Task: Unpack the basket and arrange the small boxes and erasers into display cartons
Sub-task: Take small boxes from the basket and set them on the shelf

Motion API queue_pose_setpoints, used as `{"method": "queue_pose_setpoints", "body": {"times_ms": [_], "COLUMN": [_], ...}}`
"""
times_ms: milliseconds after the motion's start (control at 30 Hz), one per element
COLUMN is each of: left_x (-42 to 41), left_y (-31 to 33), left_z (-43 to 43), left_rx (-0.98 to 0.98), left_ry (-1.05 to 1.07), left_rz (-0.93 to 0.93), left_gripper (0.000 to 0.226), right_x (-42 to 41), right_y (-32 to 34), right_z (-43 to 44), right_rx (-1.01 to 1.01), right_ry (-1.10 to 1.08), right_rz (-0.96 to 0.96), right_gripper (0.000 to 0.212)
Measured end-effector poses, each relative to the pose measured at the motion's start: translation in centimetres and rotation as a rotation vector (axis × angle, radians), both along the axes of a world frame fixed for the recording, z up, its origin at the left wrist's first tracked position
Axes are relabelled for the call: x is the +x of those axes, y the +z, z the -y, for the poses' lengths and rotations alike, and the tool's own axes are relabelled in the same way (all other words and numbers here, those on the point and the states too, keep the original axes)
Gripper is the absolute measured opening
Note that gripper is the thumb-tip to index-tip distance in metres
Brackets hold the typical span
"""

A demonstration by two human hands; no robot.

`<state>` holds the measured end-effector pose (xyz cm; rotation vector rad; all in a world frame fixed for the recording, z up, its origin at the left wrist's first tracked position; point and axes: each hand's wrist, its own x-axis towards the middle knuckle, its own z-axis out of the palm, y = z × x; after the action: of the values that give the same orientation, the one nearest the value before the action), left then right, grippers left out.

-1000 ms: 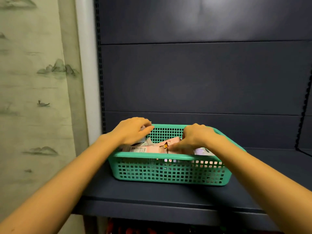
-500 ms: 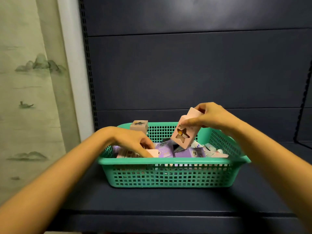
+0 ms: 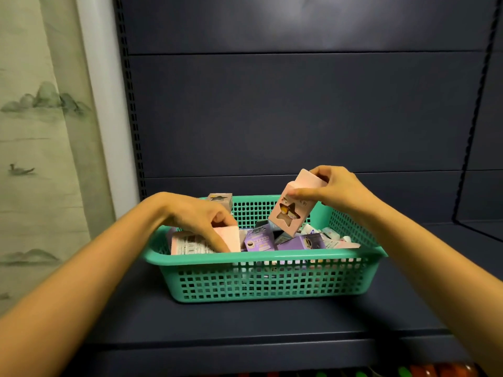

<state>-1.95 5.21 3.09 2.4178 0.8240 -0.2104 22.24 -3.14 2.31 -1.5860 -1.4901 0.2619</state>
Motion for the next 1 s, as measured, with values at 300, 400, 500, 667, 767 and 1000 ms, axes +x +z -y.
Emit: {"method": "queue_pose_setpoints", "body": {"times_ms": [300,400,500,667,767,1000], "left_x": [1.7,5.1,9.4,18.1,23.9,37.8], "left_y": [2.8,3.4,3.8,3.5,3.2,1.2], "left_z": [1.1,2.0,3.3,6.4,8.8,14.3], "left_rx": [0.233,0.29,0.299,0.281,0.259,0.275], "left_ry": [0.105,0.093,0.069,0.016,-0.044,-0.142], "left_rz": [0.729,0.81,0.841,0.898,0.908,0.836], "left_gripper": [0.004,0.004,0.004,0.005,0.003,0.009], "right_x": [3.2,5.6,8.7,15.4,20.4,33.4], "right_y": [0.3,0.6,0.6,0.2,-0.2,-2.2], "right_z": [4.2,6.1,8.7,13.5,17.1,26.0], "right_rx": [0.148,0.15,0.146,0.115,0.106,0.037], "right_ry": [-0.122,-0.174,-0.228,-0.293,-0.326,-0.425], "right_rz": [-0.088,-0.089,-0.078,-0.061,-0.051,-0.006], "right_gripper": [0.039,0.042,0.041,0.046,0.045,0.04]}}
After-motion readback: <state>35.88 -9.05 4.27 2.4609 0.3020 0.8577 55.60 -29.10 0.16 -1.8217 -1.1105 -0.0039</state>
